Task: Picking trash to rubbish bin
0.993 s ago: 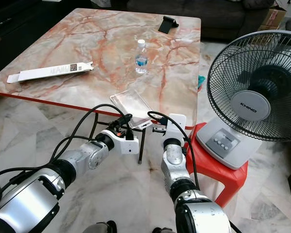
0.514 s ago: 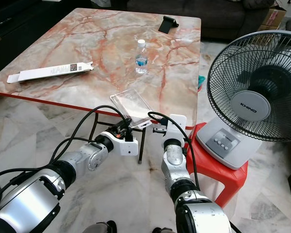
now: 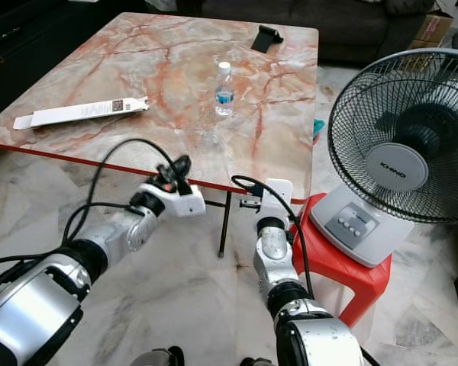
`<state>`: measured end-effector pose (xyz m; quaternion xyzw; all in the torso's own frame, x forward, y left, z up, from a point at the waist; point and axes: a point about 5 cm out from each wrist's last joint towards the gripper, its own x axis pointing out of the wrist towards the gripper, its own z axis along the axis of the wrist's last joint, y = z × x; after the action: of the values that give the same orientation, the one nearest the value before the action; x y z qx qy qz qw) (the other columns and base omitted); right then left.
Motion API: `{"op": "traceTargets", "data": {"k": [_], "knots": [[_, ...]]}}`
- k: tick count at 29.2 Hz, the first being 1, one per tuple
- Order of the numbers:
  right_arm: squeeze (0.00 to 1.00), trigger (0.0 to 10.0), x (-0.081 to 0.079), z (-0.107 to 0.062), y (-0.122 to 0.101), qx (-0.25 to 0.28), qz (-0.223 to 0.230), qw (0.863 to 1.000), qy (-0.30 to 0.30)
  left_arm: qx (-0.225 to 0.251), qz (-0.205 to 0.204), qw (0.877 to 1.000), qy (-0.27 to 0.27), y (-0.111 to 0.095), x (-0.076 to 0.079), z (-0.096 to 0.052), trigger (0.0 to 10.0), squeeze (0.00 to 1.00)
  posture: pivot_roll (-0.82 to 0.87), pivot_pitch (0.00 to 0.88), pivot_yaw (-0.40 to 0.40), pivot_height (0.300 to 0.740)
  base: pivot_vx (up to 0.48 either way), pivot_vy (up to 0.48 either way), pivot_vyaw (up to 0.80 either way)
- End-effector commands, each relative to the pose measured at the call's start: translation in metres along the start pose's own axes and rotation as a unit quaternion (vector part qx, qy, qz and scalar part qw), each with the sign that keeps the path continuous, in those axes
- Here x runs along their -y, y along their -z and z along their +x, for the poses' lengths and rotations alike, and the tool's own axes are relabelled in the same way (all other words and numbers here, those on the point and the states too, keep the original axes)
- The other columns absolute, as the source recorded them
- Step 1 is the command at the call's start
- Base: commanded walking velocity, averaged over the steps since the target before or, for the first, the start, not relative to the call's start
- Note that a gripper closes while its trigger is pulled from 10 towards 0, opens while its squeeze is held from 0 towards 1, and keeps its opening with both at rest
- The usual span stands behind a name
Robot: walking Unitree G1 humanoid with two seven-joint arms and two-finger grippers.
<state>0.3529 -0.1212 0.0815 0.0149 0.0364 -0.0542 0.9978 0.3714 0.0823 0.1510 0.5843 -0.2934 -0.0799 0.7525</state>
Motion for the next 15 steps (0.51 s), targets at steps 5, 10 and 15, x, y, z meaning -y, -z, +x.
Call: {"op": "traceTargets", "data": {"k": [5,10,15], "knots": [[0.00,10.0,-0.003,0.003,-0.009,0.021,-0.002,1.000,-0.007,0.019,-0.013,0.995,-0.101,0.002,-0.030,0.009,4.0,0.00,0.11,0.077,0.023,0.740,0.000,0.000,0.00],[0.00,10.0,-0.003,0.003,-0.009,0.022,-0.003,1.000,-0.008,0.017,-0.015,0.993,-0.119,0.004,-0.035,0.008,7.1,0.00,0.11,0.075,0.022,0.740,0.000,0.000,0.00],[0.00,10.0,-0.003,0.004,-0.012,0.027,-0.004,1.000,-0.010,-0.046,-0.097,0.991,-0.077,0.022,-0.032,0.001,10.0,0.00,0.11,0.067,0.018,0.740,0.000,0.000,0.00]]}}
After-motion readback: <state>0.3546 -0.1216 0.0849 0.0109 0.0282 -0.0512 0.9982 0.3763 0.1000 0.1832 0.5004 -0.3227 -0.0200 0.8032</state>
